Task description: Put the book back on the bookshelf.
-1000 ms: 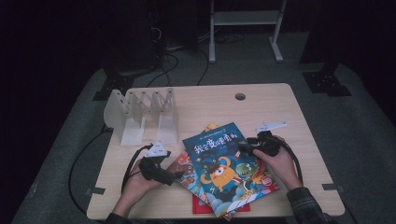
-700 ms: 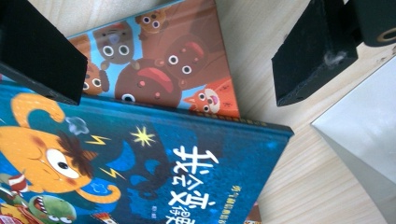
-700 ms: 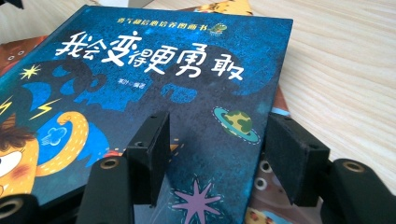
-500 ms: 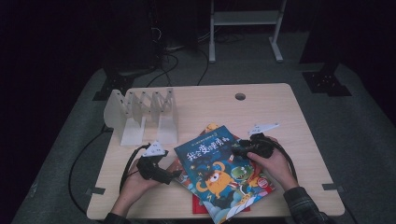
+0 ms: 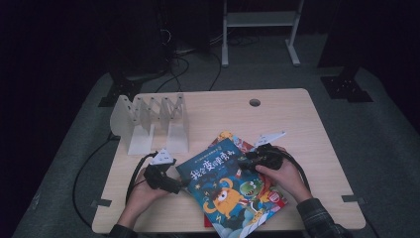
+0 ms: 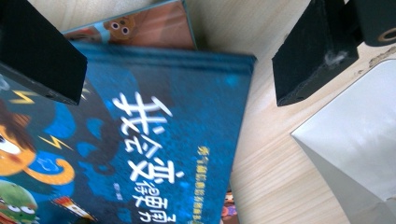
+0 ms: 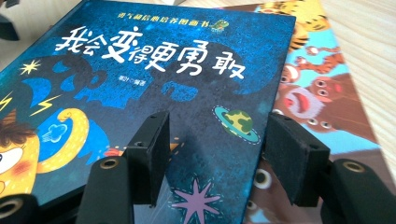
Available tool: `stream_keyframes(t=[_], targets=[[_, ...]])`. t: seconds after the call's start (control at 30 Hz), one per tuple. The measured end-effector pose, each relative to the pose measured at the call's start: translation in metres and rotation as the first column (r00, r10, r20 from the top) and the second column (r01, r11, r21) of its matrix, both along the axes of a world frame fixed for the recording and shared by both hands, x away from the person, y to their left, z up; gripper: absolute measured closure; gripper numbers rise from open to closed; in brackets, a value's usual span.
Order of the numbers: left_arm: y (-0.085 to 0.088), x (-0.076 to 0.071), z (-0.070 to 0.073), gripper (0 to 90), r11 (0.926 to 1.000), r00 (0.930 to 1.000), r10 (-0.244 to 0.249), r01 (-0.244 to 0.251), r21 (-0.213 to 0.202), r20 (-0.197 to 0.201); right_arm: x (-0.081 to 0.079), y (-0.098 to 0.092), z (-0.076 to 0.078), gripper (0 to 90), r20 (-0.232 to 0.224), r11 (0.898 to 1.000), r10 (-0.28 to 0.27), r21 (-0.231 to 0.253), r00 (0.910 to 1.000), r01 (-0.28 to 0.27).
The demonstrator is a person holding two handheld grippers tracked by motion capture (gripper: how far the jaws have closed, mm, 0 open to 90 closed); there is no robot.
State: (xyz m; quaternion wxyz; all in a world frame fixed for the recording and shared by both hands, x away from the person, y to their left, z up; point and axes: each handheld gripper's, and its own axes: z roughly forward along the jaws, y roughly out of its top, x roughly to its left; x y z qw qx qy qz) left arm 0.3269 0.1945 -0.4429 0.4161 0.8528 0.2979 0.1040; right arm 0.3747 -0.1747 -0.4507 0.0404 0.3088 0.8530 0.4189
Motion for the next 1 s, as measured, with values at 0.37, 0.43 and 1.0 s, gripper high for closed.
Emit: stream_keyframes(t=[0.37, 0.43, 1.0], targets=[[-0.001, 0.003, -0.007, 2.4, 0.9995, 0.9991, -0.031, 0.031, 0.004, -0.030, -0.007, -0.007, 0.011, 53.7, 0.033, 0.999, -0.030, 0.018, 0.9990, 0.030], [-0.003, 0.002, -0.008, 2.4, 0.9992, 0.9986, -0.038, 0.038, 0.009, -0.038, -0.010, -0.010, 0.013, 56.7, 0.044, 0.999, -0.038, 0.022, 0.9983, 0.038], [-0.003, 0.002, -0.010, 2.4, 0.9987, 0.9970, -0.050, 0.049, -0.012, -0.059, -0.038, -0.060, 0.015, 52.4, 0.053, 0.994, -0.102, 0.038, 0.9934, 0.100]])
